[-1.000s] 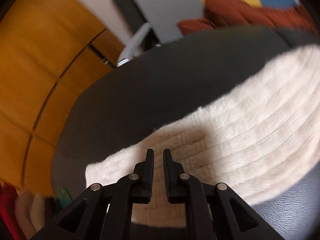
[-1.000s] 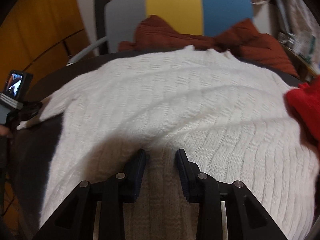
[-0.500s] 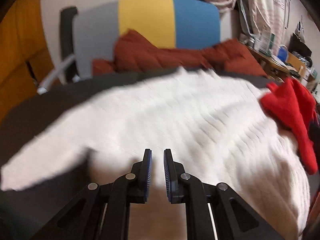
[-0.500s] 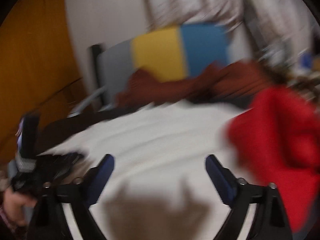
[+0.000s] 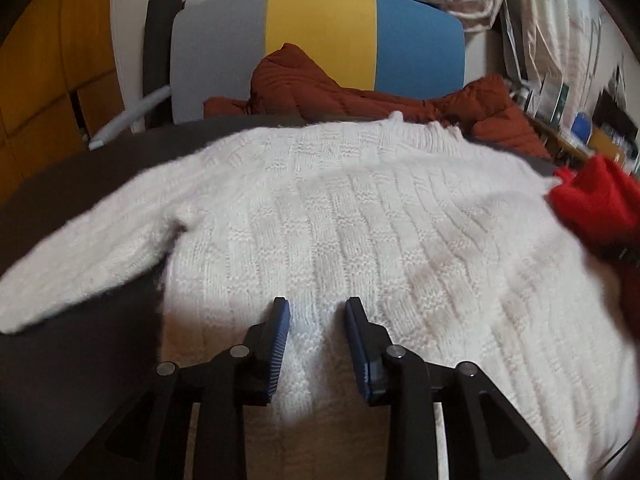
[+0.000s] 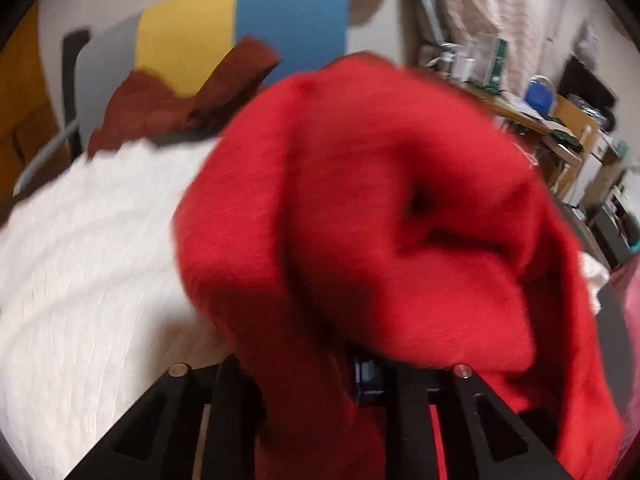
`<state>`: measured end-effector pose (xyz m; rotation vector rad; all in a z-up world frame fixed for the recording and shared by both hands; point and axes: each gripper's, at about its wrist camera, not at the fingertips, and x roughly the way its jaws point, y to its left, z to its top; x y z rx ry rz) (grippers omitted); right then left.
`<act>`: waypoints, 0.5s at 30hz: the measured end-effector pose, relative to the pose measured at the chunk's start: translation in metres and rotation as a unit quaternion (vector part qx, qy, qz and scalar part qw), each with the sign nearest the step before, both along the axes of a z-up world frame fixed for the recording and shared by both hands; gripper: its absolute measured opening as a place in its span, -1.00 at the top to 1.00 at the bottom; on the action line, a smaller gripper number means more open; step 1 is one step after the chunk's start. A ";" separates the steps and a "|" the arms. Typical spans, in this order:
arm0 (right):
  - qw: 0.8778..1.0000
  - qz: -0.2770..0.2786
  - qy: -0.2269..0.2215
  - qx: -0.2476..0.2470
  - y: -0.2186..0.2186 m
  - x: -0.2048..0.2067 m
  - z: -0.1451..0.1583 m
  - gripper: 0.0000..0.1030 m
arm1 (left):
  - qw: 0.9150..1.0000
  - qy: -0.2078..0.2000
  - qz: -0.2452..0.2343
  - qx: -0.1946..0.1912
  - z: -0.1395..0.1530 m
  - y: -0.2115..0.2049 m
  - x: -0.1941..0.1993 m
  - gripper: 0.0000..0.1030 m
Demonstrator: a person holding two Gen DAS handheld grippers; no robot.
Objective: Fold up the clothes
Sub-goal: 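Grasp the red fleece garment with the right gripper and lift it away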
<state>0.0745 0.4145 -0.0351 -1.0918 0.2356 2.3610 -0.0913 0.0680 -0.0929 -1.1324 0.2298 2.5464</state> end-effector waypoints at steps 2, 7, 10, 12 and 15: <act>0.999 -0.014 0.016 0.025 0.017 0.012 0.021 0.75 | 1.000 0.011 -0.001 -0.022 -0.001 0.005 0.005 0.41; 0.993 -0.077 0.059 0.061 0.075 0.036 0.078 0.79 | 1.000 0.006 -0.001 -0.013 -0.003 -0.002 0.003 0.41; 0.985 -0.127 0.083 0.078 0.115 0.050 0.114 0.80 | 1.000 0.004 -0.001 -0.014 -0.003 -0.002 0.000 0.41; 0.978 -0.158 0.087 0.102 0.143 0.053 0.140 0.81 | 1.000 0.005 -0.001 -0.018 -0.003 -0.002 0.000 0.41; 0.967 -0.197 0.097 0.130 0.181 0.051 0.187 0.81 | 1.000 0.006 0.000 -0.023 -0.003 -0.002 0.000 0.41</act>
